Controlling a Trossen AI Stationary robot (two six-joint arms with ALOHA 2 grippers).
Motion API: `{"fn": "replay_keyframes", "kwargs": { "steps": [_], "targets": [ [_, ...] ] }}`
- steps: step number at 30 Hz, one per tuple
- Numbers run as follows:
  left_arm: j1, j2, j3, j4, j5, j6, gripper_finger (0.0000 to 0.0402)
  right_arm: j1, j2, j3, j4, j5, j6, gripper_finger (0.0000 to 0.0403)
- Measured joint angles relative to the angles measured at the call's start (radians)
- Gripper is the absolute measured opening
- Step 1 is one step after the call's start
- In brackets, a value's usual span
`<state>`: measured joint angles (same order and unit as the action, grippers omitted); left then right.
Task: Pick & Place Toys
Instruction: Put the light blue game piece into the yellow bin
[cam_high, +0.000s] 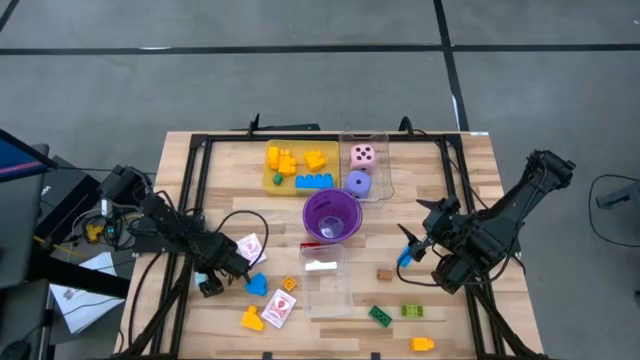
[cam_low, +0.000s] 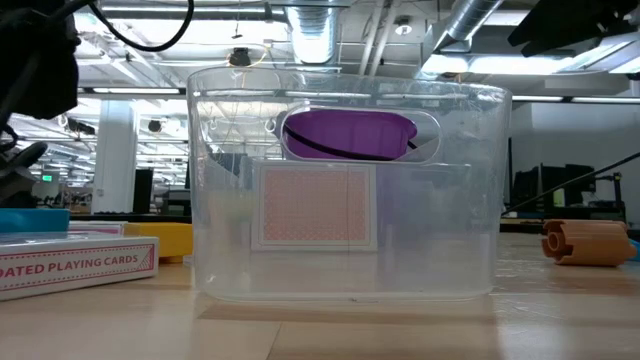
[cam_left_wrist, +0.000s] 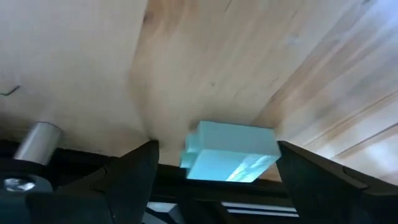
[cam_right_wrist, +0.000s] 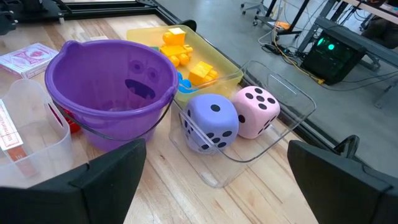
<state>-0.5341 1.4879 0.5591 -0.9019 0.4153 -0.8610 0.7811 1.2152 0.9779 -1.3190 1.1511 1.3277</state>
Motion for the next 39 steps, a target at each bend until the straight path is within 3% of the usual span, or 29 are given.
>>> {"fn": "replay_keyframes", "kwargs": {
  "steps": [10, 19, 30, 39],
  "targets": [
    [-0.018, 0.0, 0.0, -0.003, -0.025, 0.024, 0.0278, 0.0, 0.0, 0.0, 0.003, 0.0, 0.0, 0.0384],
    [-0.018, 0.0, -0.001, -0.006, -0.033, 0.038, 0.0189, 0.0, 0.0, 0.0, 0.007, -0.001, 0.0, 0.0384],
    [-0.017, -0.025, 0.0, 0.025, -0.026, 0.015, 0.021, 0.0, 0.0, 0.0, 0.01, -0.002, 0.0, 0.0384],
    [-0.015, -0.187, 0.002, 0.189, -0.011, -0.058, 0.0188, 0.0, 0.0, -0.005, 0.011, -0.002, -0.003, 0.0384]
  ]
}}
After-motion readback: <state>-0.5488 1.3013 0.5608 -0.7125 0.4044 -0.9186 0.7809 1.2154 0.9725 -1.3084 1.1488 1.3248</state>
